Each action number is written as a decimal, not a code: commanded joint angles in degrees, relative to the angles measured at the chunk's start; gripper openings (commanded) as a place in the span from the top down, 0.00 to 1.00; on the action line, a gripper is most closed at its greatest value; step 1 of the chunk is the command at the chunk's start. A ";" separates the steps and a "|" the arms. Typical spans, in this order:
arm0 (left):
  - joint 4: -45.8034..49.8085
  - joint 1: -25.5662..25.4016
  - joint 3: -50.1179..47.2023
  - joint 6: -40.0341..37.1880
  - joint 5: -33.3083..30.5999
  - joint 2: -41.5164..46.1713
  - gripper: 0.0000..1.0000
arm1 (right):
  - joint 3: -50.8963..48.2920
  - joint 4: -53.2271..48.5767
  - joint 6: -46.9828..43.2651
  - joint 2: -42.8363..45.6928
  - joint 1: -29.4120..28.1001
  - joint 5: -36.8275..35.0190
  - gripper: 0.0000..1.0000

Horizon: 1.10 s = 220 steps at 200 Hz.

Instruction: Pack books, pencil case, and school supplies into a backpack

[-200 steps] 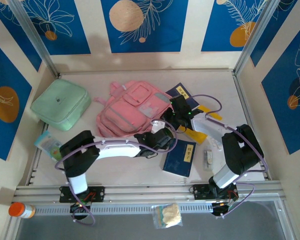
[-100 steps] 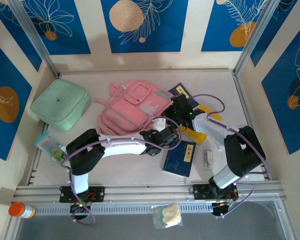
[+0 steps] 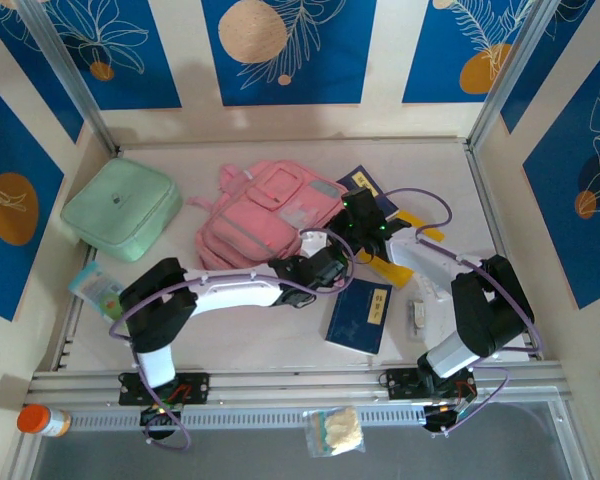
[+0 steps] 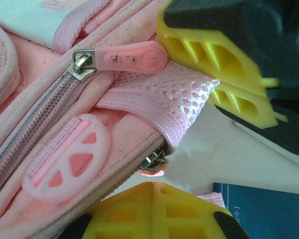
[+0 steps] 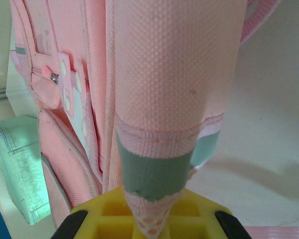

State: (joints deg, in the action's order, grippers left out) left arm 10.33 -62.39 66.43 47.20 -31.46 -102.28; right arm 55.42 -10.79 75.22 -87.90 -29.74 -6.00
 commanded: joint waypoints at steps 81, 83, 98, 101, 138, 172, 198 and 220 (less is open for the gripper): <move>2.09 3.85 -12.92 -3.12 10.16 12.40 1.00 | 4.59 -1.85 -1.91 0.83 1.63 4.41 1.00; 2.07 3.85 -13.15 -3.09 10.36 12.55 1.00 | 4.67 -1.76 -2.03 0.68 1.68 4.48 1.00; 2.20 3.92 -14.62 -2.78 10.72 13.87 1.00 | 5.58 -2.15 -2.27 -0.02 1.99 4.89 1.00; 2.16 3.94 -14.86 -2.78 10.80 14.08 1.00 | 5.77 -2.36 -2.23 -0.14 2.03 5.06 1.00; -5.17 3.69 -13.60 -5.36 16.24 12.84 1.00 | 4.66 -0.82 0.90 0.97 0.42 5.31 1.00; -5.04 3.16 -7.71 -4.43 14.97 7.87 0.90 | 4.33 0.30 4.10 1.70 -0.44 7.16 1.00; -0.66 3.07 -3.71 -1.82 8.73 5.46 0.77 | 4.76 -0.91 5.06 2.83 -0.94 6.24 1.00; 4.28 3.39 -0.46 -0.70 3.86 3.55 0.70 | 5.35 -2.41 5.71 3.28 -0.58 7.04 1.00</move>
State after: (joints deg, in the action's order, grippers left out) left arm 8.56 -59.16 61.73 44.66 -20.32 -96.73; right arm 58.52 -13.72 78.76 -87.85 -29.89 -2.81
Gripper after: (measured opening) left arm 0.266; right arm 0.067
